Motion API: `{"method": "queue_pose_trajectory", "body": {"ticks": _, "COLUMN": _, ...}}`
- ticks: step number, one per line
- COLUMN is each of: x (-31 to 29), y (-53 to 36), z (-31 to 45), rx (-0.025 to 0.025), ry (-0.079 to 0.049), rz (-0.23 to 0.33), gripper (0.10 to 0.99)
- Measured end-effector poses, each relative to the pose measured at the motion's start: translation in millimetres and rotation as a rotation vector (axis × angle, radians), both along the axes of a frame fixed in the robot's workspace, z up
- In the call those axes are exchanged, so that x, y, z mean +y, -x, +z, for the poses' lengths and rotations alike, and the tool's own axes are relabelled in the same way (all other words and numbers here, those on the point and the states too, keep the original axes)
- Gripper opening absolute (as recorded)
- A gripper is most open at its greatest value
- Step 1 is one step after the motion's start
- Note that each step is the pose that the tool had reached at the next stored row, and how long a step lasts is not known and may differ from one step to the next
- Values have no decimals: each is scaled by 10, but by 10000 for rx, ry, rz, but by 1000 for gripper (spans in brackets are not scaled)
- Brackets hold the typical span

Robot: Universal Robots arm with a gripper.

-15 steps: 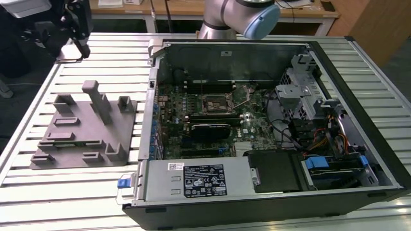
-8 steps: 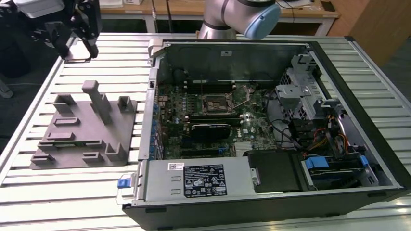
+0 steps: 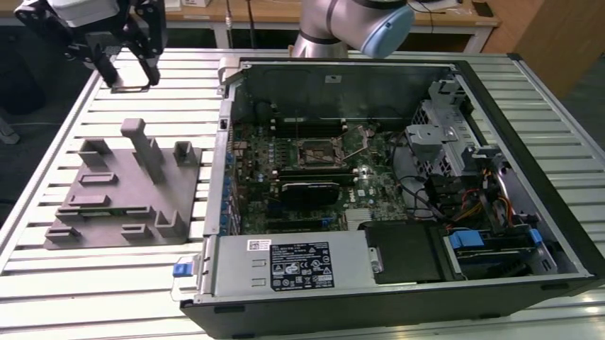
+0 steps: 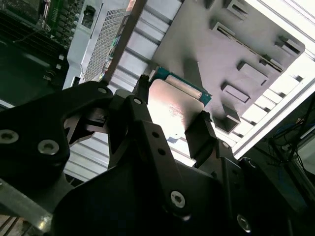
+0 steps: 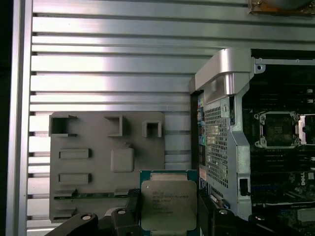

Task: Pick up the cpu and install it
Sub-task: 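Pick up the cpu and move it towards the insertion slot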

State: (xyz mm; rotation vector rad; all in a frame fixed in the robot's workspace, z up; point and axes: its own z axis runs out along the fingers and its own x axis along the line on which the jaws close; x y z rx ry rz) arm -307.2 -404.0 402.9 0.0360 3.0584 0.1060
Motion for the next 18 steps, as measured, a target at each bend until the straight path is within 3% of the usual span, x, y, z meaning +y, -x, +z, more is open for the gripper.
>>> {"method": "queue_pose_trajectory", "body": {"ticks": 18, "x": 4, "y": -426, "z": 0, "rx": 0, "ry": 0, "rz": 0, "gripper": 541}}
